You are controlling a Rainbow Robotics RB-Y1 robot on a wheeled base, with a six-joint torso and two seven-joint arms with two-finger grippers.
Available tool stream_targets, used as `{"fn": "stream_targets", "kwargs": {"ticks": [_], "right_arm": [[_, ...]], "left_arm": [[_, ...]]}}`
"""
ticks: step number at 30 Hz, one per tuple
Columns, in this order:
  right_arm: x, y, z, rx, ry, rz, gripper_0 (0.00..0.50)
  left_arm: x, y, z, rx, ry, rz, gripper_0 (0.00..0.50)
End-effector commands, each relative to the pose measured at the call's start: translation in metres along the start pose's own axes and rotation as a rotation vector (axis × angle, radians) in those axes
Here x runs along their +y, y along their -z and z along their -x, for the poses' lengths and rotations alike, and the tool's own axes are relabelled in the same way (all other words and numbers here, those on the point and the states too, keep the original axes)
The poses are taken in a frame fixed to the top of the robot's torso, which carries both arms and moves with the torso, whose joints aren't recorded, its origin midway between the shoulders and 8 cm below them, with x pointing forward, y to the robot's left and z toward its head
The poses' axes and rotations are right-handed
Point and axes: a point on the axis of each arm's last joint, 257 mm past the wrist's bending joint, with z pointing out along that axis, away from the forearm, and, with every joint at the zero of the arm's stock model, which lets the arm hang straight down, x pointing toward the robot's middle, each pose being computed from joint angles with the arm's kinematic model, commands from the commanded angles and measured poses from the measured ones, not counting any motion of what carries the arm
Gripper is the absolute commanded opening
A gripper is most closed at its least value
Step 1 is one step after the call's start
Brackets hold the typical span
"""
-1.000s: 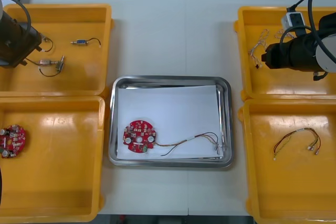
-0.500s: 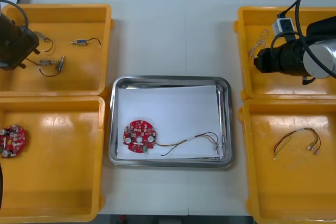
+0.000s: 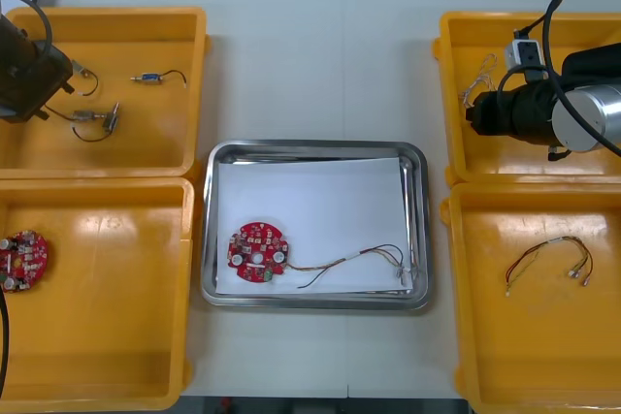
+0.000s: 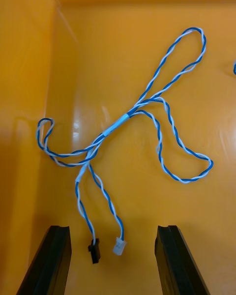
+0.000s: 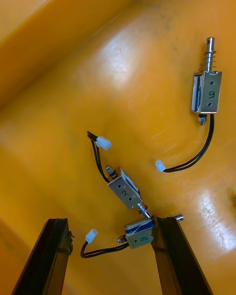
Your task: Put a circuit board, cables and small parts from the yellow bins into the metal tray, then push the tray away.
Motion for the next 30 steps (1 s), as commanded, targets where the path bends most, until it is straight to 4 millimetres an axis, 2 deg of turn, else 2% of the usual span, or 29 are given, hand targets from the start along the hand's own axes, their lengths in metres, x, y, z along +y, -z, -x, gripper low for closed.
{"fn": "stream_targets", "kwargs": {"ticks": [1, 7, 12, 13, 15, 16, 18, 20, 22, 25, 30], "right_arm": [[0.02, -0.004, 0.017, -0.037, 0.04, 0.024, 0.5], [0.019, -0.007, 0.015, -0.034, 0.047, 0.015, 0.5], [0.02, -0.01, 0.01, -0.026, 0.065, 0.006, 0.488], [0.02, -0.01, 0.01, -0.027, 0.066, 0.004, 0.458], [0.019, -0.011, 0.009, -0.025, 0.074, -0.001, 0.306], [0.02, -0.011, 0.009, -0.024, 0.077, -0.001, 0.269], [0.019, -0.011, 0.009, -0.025, 0.078, -0.004, 0.095], [0.019, -0.011, 0.009, -0.023, 0.078, -0.004, 0.033], [0.019, -0.011, 0.009, -0.023, 0.079, -0.004, 0.0], [0.017, -0.011, 0.009, -0.023, 0.081, -0.006, 0.0], [0.014, -0.002, 0.021, -0.046, 0.1, -0.011, 0.0]], "left_arm": [[-0.024, 0.019, 0.032, -0.08, -0.04, -0.061, 0.5], [-0.035, -0.003, 0.027, -0.094, -0.044, -0.097, 0.5], [-0.039, -0.007, 0.018, -0.08, -0.044, -0.103, 0.5], [-0.04, -0.007, 0.018, -0.079, -0.044, -0.104, 0.5], [-0.041, -0.009, 0.013, -0.071, -0.052, -0.102, 0.5], [-0.042, -0.01, 0.011, -0.068, -0.053, -0.102, 0.5], [-0.042, -0.013, 0.004, -0.059, -0.058, -0.096, 0.5], [-0.041, -0.015, 0.0, -0.052, -0.06, -0.088, 0.5], [-0.039, -0.017, -0.004, -0.044, -0.061, -0.078, 0.5], [-0.036, -0.02, -0.009, -0.031, -0.062, -0.066, 0.5], [-0.031, -0.026, -0.017, -0.018, -0.066, -0.056, 0.5]]}}
